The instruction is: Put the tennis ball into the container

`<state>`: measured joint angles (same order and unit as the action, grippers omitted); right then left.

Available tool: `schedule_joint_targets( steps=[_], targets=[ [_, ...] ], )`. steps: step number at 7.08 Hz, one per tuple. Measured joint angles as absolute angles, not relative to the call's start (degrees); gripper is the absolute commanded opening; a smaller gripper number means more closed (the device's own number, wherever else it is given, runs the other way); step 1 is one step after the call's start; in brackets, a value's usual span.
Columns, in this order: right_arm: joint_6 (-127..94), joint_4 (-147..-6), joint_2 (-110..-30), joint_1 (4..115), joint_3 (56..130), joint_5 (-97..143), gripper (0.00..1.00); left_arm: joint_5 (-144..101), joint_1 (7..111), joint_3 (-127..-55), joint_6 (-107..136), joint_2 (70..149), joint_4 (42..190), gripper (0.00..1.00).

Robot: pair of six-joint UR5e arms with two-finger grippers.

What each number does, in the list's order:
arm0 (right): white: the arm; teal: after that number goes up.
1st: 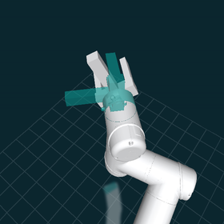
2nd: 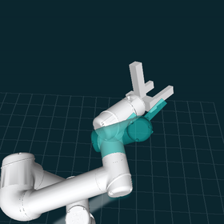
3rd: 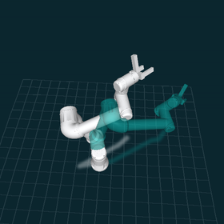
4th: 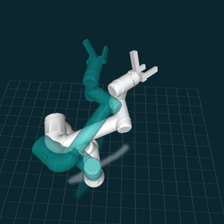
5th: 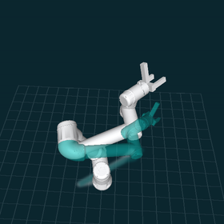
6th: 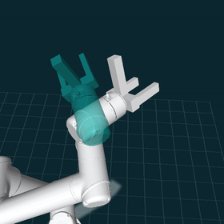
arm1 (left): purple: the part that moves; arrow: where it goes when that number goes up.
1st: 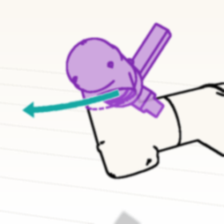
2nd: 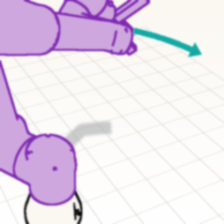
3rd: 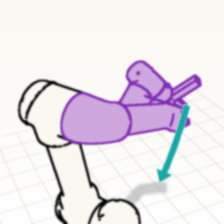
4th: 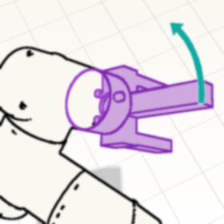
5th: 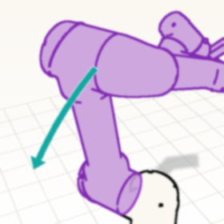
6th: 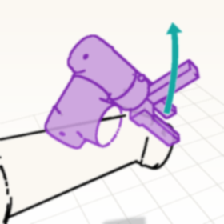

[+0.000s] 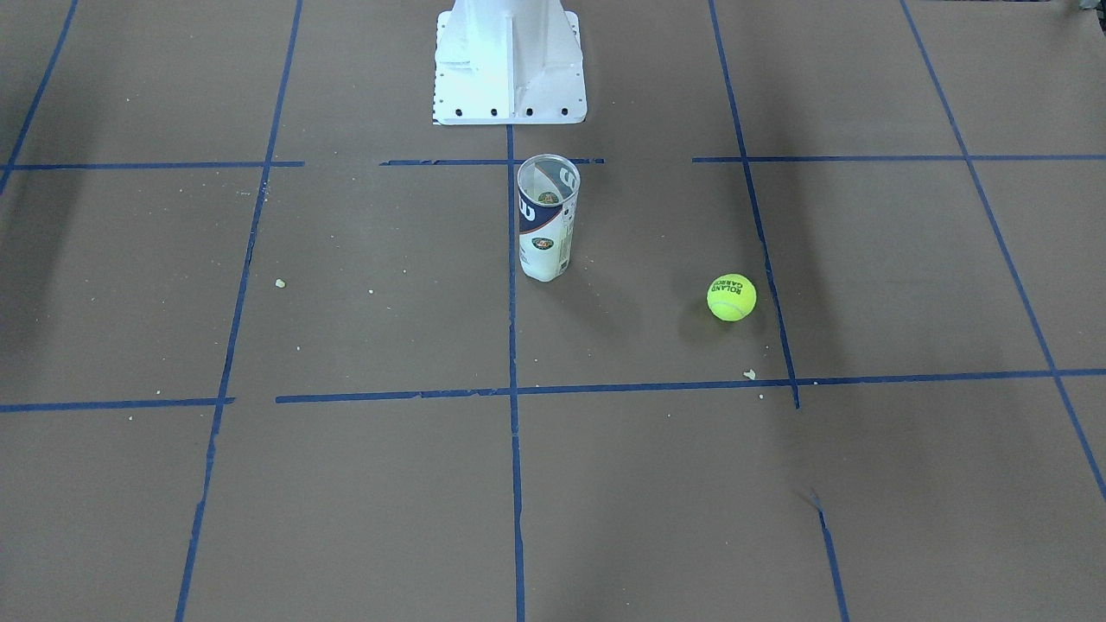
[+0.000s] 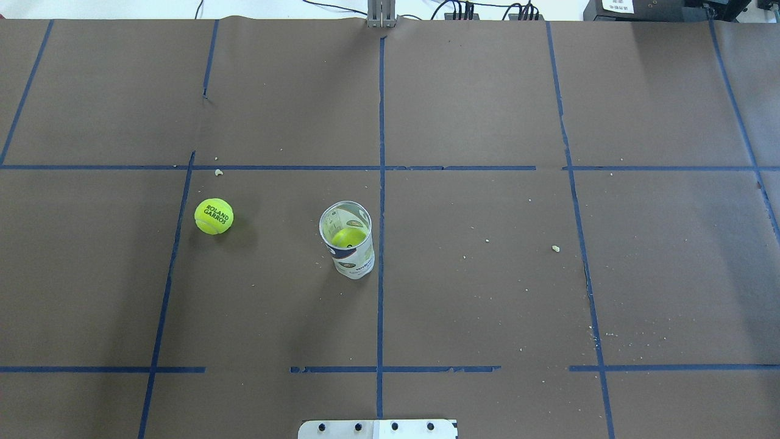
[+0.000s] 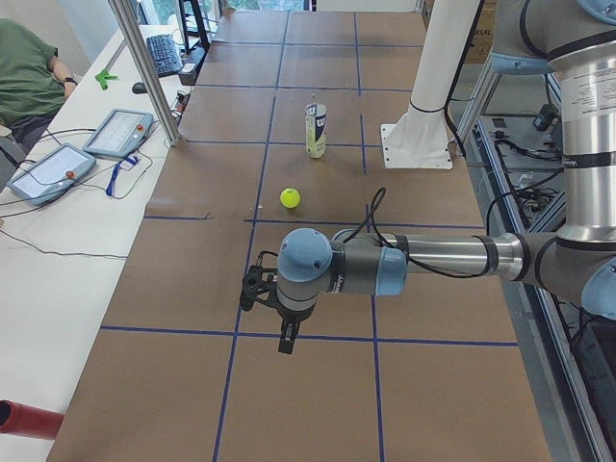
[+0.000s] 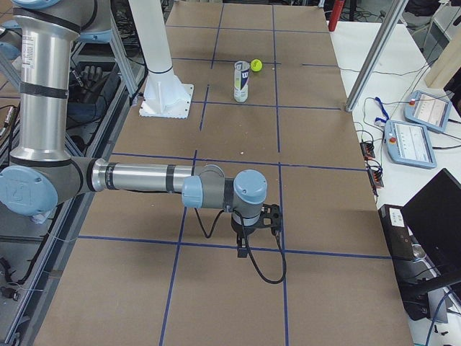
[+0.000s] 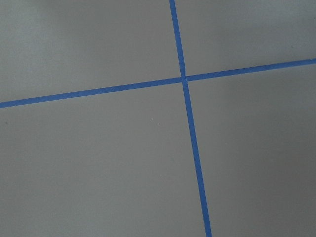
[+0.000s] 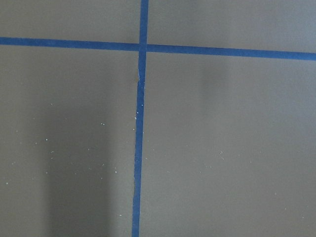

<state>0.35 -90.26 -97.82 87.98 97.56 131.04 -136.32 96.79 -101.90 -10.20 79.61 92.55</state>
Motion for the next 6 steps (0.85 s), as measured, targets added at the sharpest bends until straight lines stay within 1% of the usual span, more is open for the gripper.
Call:
schedule_joint_targets(
  steps=[4,6],
  targets=[
    [0.35,-90.26,-97.82,87.98,97.56,131.05,1.0,-136.27,96.79,-102.42,-10.16,79.71,92.47,1.0],
    [0.35,-90.26,-97.82,87.98,97.56,131.05,1.0,-136.24,96.8,-101.76,-9.86,81.22,92.64,1.0]
  ],
)
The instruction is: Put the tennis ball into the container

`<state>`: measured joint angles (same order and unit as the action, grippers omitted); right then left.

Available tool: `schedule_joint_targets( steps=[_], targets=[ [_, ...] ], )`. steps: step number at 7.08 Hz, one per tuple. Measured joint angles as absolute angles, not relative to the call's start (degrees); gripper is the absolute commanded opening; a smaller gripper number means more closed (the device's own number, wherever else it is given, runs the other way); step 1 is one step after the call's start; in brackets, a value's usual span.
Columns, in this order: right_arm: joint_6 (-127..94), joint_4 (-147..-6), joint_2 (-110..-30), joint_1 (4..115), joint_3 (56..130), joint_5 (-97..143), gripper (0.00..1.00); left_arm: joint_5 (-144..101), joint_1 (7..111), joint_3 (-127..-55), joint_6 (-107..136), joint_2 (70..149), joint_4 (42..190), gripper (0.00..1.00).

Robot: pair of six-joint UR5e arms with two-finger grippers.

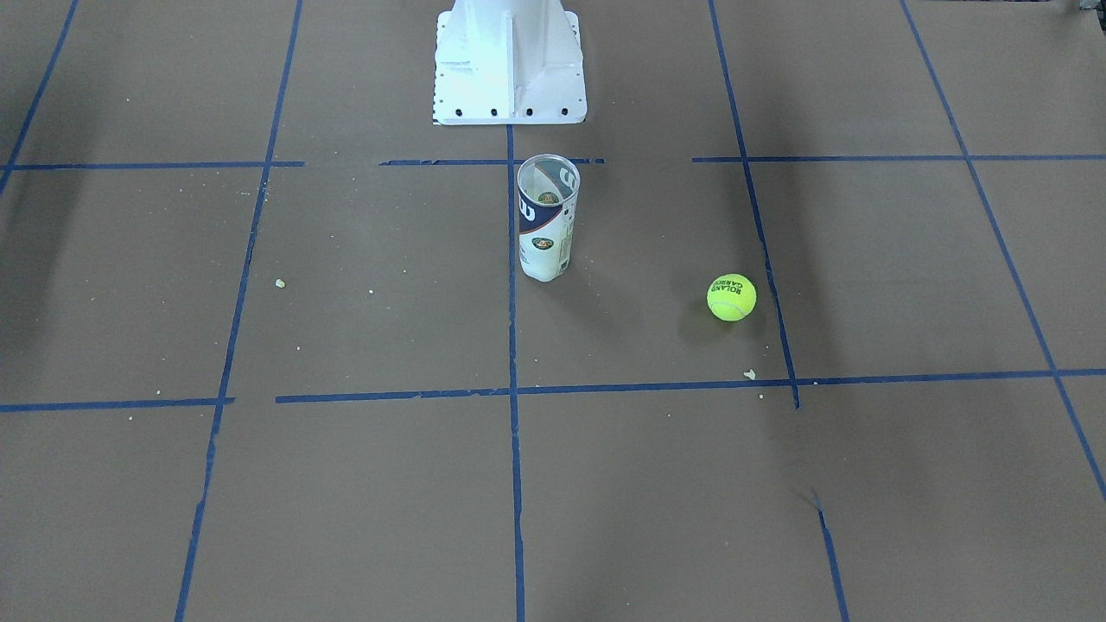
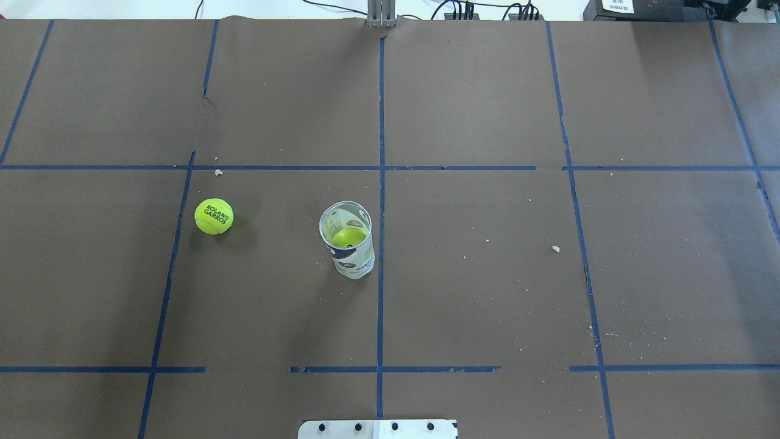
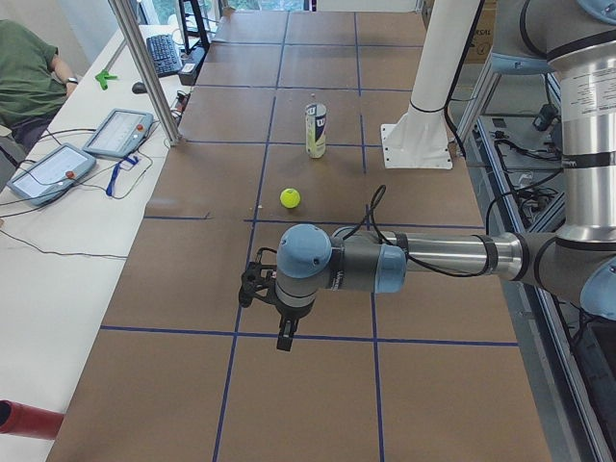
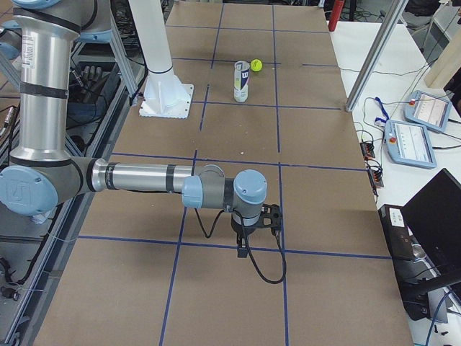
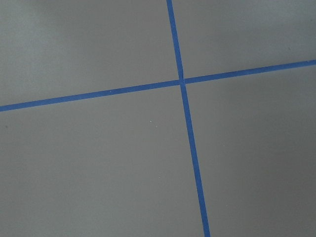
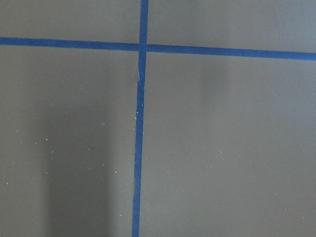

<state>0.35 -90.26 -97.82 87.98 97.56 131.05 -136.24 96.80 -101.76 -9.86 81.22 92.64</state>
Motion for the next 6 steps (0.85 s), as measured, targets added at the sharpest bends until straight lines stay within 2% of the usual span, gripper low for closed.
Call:
schedule_joint_targets(
  steps=[2,6],
  targets=[
    [0.35,-90.26,-97.79,87.98,97.56,131.05,1.0,-136.29,96.78,-100.75,-9.38,84.04,92.9,1.0],
    [0.35,-90.26,-97.82,87.98,97.56,131.05,1.0,-136.23,95.34,-103.74,-7.43,85.84,93.2,1.0]
  ],
)
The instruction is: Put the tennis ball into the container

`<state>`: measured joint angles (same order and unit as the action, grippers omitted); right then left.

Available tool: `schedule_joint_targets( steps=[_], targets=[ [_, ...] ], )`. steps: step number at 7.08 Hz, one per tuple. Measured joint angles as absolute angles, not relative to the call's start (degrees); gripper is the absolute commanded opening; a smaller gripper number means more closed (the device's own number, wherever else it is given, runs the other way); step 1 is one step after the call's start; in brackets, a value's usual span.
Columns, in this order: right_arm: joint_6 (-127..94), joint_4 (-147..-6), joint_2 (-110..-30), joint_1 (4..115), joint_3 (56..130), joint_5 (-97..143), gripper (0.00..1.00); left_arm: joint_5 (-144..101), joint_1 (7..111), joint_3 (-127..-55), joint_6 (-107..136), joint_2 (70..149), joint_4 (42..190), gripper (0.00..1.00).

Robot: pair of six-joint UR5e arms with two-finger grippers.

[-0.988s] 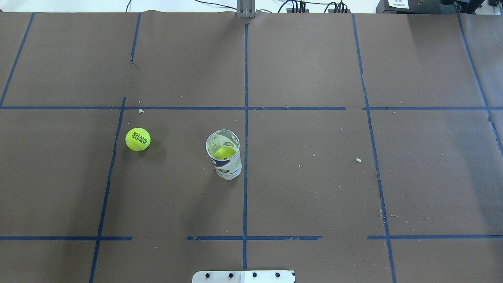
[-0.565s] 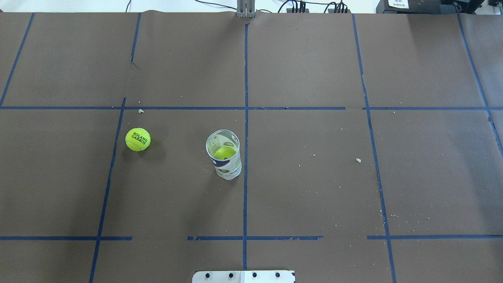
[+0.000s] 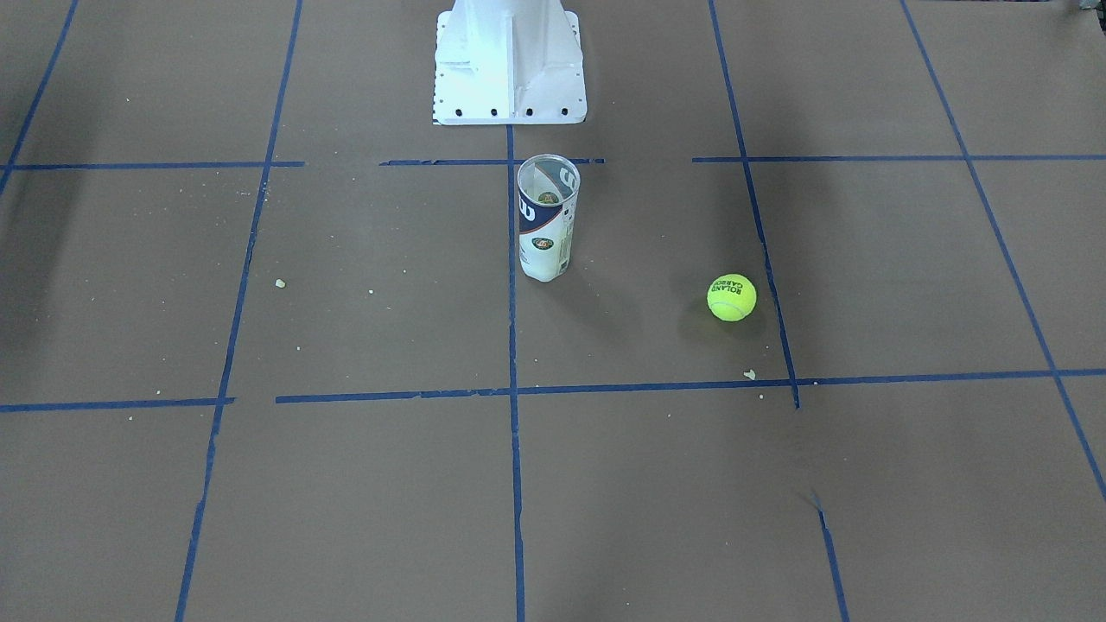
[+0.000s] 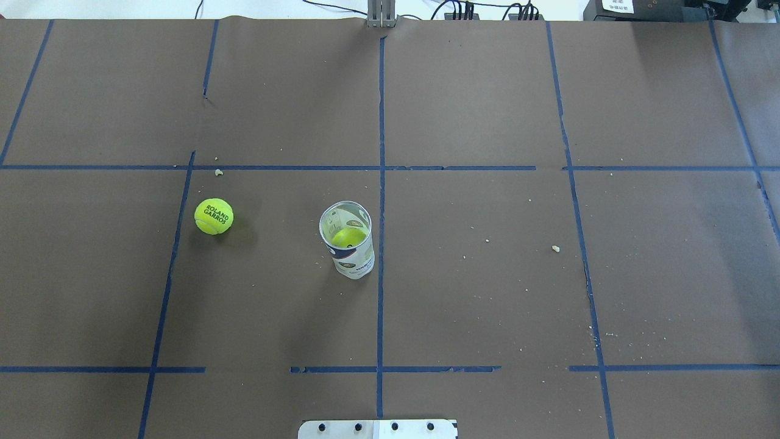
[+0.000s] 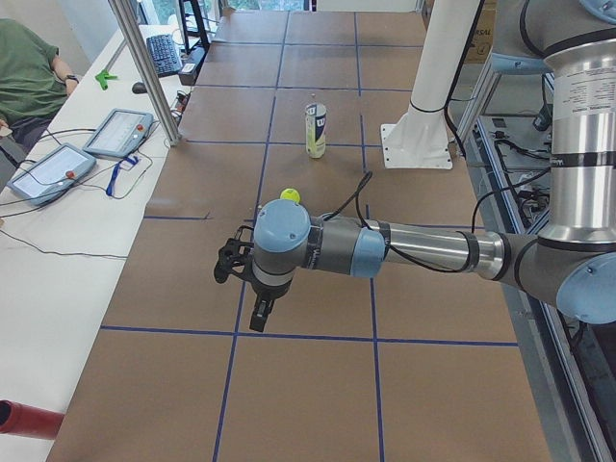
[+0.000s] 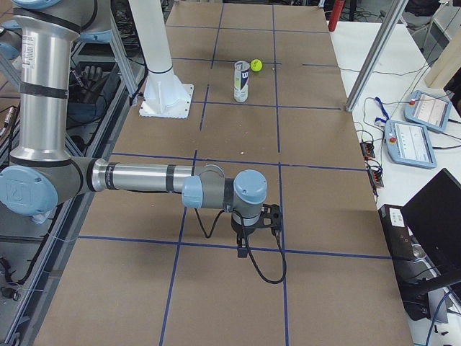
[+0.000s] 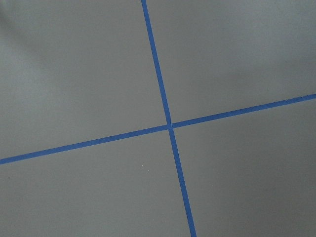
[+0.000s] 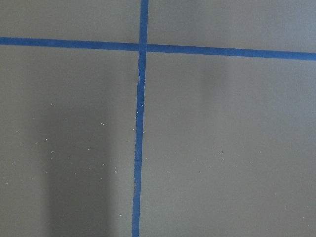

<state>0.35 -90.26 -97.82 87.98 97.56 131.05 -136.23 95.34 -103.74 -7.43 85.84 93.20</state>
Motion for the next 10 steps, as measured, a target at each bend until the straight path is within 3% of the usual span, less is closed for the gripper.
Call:
schedule_joint_targets(
  steps=[5,10],
  targets=[
    [0.35,-90.27,-97.79,87.98,97.56,131.04,1.0,-133.47,77.94,-107.1,25.51,88.95,105.35,1.0],
    [0.35,-90.26,-97.81,87.98,97.56,131.05,1.0,-121.19,54.98,-106.27,54.71,100.85,106.75,1.0]
  ],
)
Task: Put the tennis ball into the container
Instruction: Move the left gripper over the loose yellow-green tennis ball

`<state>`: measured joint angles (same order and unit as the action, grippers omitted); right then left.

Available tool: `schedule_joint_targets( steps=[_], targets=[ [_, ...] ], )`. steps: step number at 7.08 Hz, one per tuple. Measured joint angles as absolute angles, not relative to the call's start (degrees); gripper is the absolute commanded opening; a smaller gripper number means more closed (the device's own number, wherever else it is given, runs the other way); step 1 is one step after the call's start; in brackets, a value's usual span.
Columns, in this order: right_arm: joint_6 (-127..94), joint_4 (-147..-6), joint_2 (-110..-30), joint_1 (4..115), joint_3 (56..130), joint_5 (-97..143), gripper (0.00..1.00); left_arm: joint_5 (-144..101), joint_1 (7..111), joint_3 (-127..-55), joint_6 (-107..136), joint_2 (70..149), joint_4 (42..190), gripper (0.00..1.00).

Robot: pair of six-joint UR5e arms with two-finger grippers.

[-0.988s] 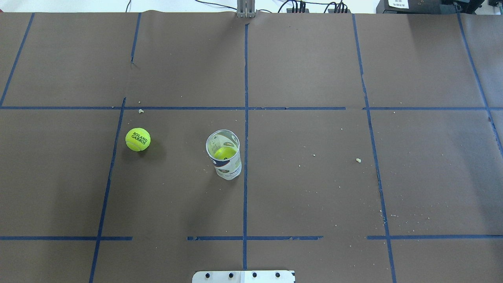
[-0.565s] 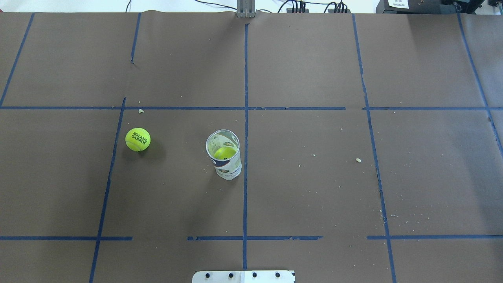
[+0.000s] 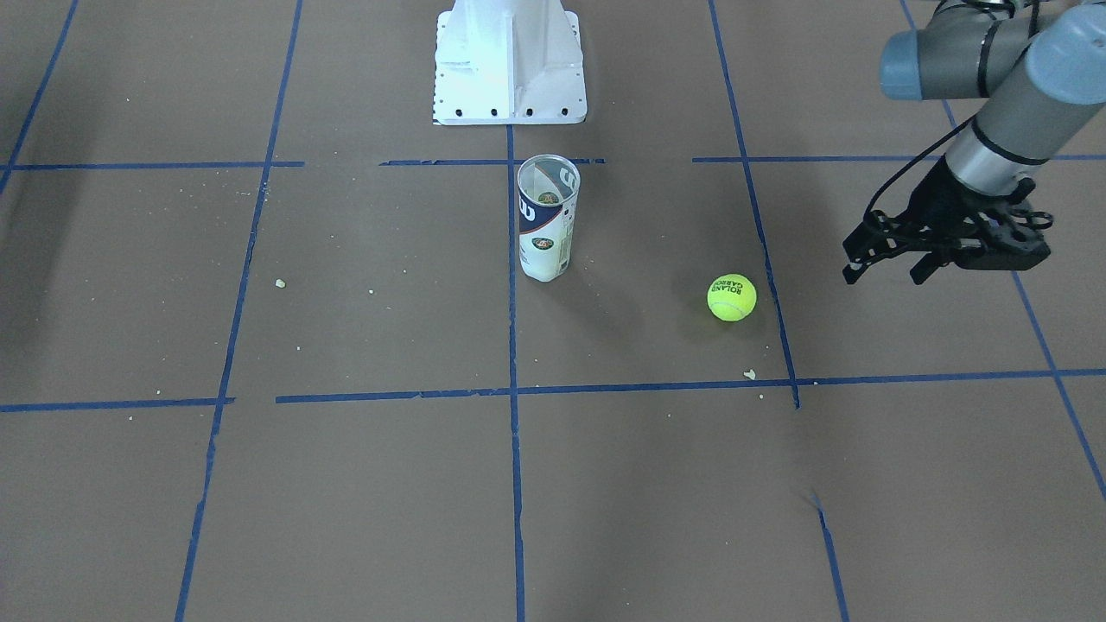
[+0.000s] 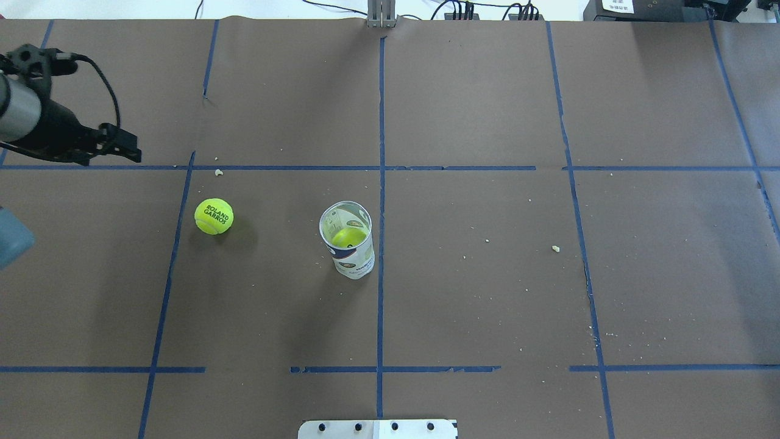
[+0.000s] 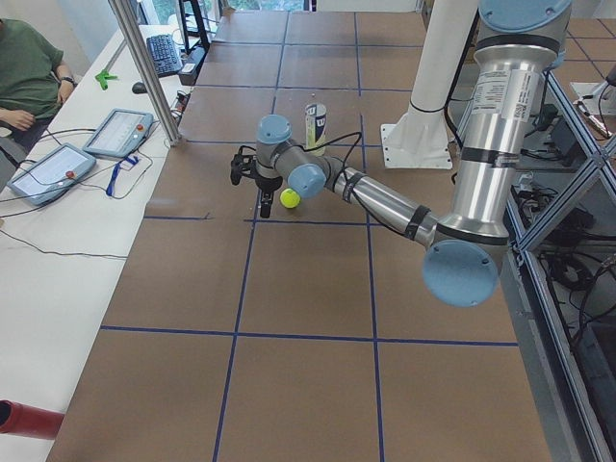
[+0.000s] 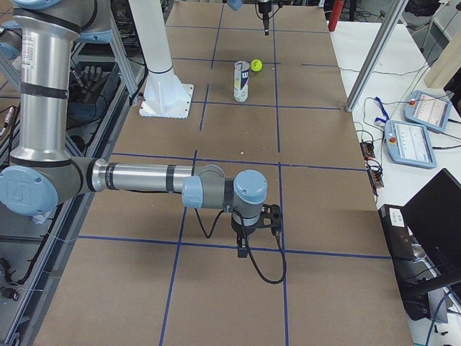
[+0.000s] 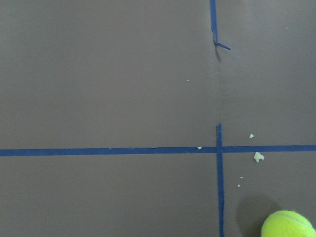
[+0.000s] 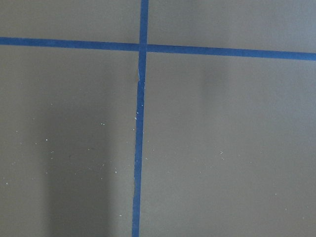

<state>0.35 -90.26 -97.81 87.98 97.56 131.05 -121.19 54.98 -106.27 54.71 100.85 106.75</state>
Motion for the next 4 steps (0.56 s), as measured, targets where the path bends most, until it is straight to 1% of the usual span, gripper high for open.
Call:
schedule_joint_targets(
  steps=[4],
  targets=[
    [0.35,-90.26,-97.81,87.98,97.56,131.05,1.0,-113.24,44.1,-101.96,65.85,105.97,106.79,1.0]
  ],
)
